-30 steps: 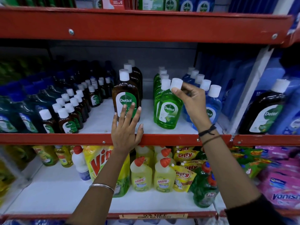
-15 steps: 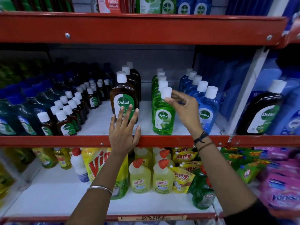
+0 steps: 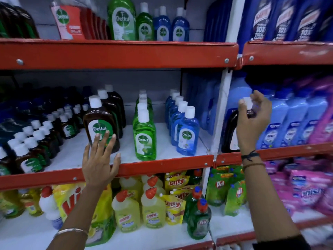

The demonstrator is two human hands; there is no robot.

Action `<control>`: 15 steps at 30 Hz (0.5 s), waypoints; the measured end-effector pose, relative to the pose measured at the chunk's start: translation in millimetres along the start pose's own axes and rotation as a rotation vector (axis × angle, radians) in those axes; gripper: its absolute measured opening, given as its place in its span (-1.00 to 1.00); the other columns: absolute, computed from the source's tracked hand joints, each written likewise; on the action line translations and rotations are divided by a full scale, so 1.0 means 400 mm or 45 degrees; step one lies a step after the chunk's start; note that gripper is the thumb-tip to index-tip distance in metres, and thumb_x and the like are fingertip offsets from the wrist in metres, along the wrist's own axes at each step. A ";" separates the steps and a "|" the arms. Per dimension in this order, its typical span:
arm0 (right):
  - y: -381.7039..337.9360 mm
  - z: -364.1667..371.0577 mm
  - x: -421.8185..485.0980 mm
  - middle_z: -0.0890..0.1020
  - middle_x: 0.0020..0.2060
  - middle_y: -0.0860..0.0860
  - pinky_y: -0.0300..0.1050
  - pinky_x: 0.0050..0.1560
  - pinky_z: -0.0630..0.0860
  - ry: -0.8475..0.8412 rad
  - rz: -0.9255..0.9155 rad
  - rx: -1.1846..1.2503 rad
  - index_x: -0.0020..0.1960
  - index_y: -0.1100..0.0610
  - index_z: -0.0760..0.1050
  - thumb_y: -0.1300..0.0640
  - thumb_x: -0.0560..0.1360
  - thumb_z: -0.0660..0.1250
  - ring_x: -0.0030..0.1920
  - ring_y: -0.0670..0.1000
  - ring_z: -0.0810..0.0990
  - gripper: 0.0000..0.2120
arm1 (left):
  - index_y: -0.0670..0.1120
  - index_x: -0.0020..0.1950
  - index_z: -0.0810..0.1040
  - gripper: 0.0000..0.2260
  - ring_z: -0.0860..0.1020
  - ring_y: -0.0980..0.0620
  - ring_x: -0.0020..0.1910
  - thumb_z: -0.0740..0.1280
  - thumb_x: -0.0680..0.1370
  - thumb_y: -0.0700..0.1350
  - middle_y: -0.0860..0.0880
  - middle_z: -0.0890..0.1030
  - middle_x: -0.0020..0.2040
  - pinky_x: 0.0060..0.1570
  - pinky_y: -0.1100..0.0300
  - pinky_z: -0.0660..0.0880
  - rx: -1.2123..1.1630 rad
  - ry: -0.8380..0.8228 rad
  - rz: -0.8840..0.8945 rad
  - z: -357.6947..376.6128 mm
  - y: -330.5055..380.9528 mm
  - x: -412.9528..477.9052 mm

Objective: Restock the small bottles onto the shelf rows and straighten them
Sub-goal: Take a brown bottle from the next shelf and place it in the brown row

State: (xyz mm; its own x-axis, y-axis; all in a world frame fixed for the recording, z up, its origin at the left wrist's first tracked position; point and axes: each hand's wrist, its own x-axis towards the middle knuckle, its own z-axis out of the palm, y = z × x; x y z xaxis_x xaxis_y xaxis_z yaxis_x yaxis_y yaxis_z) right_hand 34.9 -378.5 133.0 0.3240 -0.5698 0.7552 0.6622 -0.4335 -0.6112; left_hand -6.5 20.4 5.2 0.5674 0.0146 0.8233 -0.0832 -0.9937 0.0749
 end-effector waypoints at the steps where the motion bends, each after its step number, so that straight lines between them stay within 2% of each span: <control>1: 0.028 -0.008 0.028 0.53 0.11 0.07 -0.03 0.20 0.48 -0.073 0.040 -0.076 0.26 0.19 0.44 0.02 0.49 0.36 0.14 0.08 0.53 -0.59 | -0.05 0.51 0.32 -0.47 0.24 -0.11 0.52 0.09 0.57 0.11 -0.08 0.33 0.52 0.44 -0.13 0.17 0.001 -0.007 -0.004 -0.002 0.002 0.000; 3: 0.066 -0.019 0.071 0.54 0.17 0.12 0.01 0.22 0.47 -0.278 0.164 -0.186 0.30 0.21 0.40 -0.01 0.46 0.36 0.14 0.07 0.52 -0.50 | -0.06 0.51 0.33 -0.47 0.24 -0.12 0.52 0.09 0.57 0.11 -0.08 0.33 0.51 0.44 -0.14 0.17 0.005 -0.022 -0.018 -0.004 0.003 0.004; 6: 0.102 -0.034 0.117 0.61 0.10 0.16 -0.08 0.08 0.50 -0.542 0.274 -0.233 0.29 0.21 0.44 0.08 0.50 0.35 0.08 0.10 0.58 -0.60 | -0.06 0.51 0.32 -0.47 0.23 -0.13 0.52 0.08 0.57 0.11 -0.09 0.32 0.52 0.44 -0.15 0.17 0.003 -0.052 -0.036 -0.006 0.005 0.003; 10: 0.104 -0.058 0.151 0.65 0.06 0.19 -0.39 -0.07 0.53 -0.583 0.294 -0.153 0.19 0.21 0.53 0.19 0.46 0.41 0.02 0.06 0.62 -0.68 | -0.05 0.51 0.30 -0.46 0.20 -0.12 0.53 0.07 0.56 0.11 -0.08 0.31 0.53 0.45 -0.16 0.14 0.005 -0.092 -0.050 -0.008 0.002 0.003; 11: 0.097 -0.062 0.151 0.66 0.05 0.20 -0.40 -0.08 0.54 -0.570 0.295 -0.141 0.17 0.21 0.54 0.20 0.44 0.44 0.00 0.05 0.63 -0.69 | -0.04 0.52 0.30 -0.46 0.20 -0.12 0.53 0.07 0.56 0.11 -0.08 0.30 0.53 0.45 -0.16 0.13 0.004 -0.097 -0.053 -0.009 0.002 0.004; 12: 0.089 -0.065 0.146 0.66 0.04 0.20 -0.37 -0.07 0.56 -0.557 0.286 -0.132 0.15 0.20 0.54 0.19 0.42 0.46 -0.01 0.04 0.63 -0.69 | -0.04 0.52 0.30 -0.46 0.20 -0.12 0.54 0.07 0.56 0.11 -0.08 0.30 0.53 0.46 -0.16 0.13 -0.001 -0.103 -0.057 -0.009 0.003 0.005; 15: 0.049 -0.072 0.116 0.67 -0.02 0.12 -0.04 0.05 0.60 -0.468 0.243 -0.112 0.11 0.15 0.56 0.15 0.39 0.48 -0.02 0.05 0.65 -0.69 | -0.05 0.52 0.29 -0.45 0.19 -0.11 0.54 0.07 0.56 0.13 -0.07 0.29 0.53 0.46 -0.15 0.11 -0.012 -0.114 -0.061 -0.011 0.005 0.005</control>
State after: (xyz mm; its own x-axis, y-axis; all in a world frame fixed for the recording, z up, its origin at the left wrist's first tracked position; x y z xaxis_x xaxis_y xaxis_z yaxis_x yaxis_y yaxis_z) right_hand 43.3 -433.7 149.3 0.6649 -0.3657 0.6513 0.5123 -0.4112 -0.7539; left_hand -9.1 19.0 9.3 0.6417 0.0521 0.7652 -0.0612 -0.9910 0.1187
